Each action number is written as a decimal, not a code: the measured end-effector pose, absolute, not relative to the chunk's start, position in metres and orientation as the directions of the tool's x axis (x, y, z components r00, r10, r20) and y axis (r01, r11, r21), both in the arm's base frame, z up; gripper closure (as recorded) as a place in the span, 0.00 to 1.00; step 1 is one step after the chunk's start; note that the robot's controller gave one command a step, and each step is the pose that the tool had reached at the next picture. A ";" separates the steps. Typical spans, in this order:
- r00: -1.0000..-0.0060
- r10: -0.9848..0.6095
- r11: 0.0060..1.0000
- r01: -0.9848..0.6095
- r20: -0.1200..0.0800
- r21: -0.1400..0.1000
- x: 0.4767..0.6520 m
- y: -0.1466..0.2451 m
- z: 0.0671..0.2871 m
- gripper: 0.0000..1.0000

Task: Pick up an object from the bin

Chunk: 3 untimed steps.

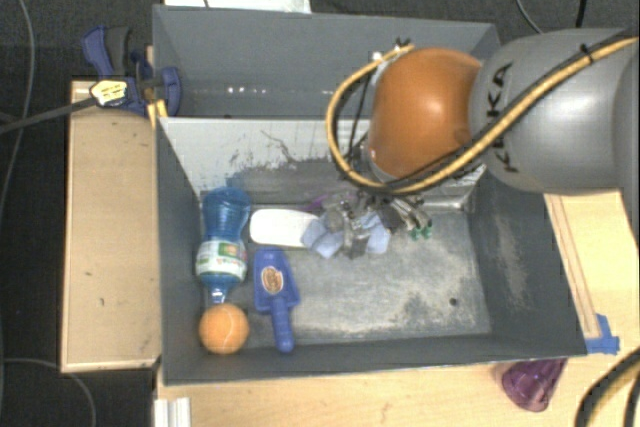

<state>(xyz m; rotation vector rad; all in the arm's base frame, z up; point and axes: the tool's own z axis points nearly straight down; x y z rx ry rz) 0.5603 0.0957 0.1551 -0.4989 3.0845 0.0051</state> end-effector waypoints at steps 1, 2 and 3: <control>-0.949 -0.314 0.949 -0.314 -0.019 0.001 0.561 0.096 0.162 1.00; -0.950 -0.313 0.950 -0.313 -0.016 0.001 0.560 0.096 0.166 1.00; -0.950 -0.313 0.950 -0.313 -0.016 0.001 0.560 0.096 0.177 1.00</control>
Offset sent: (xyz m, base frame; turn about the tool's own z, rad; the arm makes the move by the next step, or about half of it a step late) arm -0.0001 0.0000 0.0414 0.0000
